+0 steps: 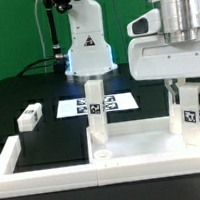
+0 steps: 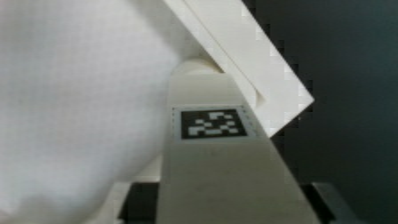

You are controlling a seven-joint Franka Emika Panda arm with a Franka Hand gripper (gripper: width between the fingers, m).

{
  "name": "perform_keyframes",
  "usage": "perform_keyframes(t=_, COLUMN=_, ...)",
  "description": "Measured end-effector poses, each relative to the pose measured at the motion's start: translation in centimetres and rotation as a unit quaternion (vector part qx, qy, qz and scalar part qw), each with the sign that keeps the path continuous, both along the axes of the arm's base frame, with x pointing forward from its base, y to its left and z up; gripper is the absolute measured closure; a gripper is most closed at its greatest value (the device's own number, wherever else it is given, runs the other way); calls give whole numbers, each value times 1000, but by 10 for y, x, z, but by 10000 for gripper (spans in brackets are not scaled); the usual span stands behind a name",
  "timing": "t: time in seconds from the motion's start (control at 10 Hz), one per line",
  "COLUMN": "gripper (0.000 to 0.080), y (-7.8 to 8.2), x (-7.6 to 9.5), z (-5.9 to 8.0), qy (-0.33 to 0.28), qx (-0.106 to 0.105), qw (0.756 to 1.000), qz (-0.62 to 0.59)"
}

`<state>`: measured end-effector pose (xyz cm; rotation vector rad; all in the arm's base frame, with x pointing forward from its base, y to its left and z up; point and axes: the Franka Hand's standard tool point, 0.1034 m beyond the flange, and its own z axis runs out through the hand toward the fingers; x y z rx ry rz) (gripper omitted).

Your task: Assemble desk

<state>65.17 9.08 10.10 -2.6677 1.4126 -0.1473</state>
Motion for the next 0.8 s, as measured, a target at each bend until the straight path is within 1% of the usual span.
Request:
perform_keyframes(t=0.1, gripper=506, y=-5, x=3, z=-1, qy=6, qx=6, qw=1000, qz=-18)
perform_keyframes(t=0.8, gripper=506, y=-5, x=3, z=-1, qy=6, qx=6, qw=1000, qz=-18)
